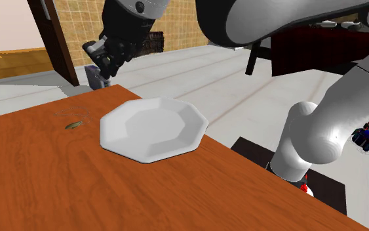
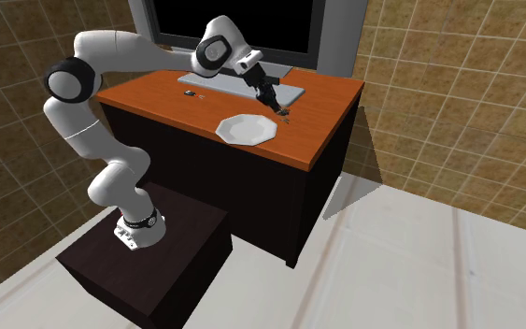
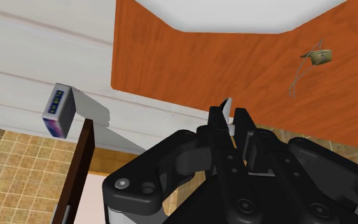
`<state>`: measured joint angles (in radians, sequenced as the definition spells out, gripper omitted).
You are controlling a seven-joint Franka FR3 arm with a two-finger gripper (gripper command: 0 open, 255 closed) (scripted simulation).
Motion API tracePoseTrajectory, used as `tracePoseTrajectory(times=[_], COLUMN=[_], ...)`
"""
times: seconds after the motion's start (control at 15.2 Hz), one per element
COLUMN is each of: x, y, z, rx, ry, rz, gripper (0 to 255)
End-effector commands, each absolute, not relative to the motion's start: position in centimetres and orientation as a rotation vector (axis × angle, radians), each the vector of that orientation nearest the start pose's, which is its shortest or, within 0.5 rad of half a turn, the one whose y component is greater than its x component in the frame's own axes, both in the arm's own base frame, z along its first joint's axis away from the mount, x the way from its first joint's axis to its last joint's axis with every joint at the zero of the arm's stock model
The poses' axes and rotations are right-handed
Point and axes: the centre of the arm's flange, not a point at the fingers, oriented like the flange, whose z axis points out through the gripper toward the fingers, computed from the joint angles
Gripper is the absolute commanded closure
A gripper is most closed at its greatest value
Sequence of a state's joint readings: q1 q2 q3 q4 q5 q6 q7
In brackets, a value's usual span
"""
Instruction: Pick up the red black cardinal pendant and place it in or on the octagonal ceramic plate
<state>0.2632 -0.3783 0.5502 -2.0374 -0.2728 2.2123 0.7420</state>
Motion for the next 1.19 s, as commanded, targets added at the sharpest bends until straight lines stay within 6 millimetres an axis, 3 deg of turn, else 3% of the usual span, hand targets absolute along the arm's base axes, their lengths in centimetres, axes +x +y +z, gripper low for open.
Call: tracePoseTrajectory(times=[0.0, 0.46, 0.53, 1.12], x=[29.8, 21.0, 18.7, 18.7], y=[38.0, 35.4, 34.7, 34.7], z=[63.7, 64.8, 65.1, 60.3], rx=[-2.943, -2.943, -2.943, -2.943], ry=[-0.294, -0.294, -0.294, -0.294], rz=[-1.013, -1.013, -1.013, -1.013], gripper=[255, 255, 255, 255])
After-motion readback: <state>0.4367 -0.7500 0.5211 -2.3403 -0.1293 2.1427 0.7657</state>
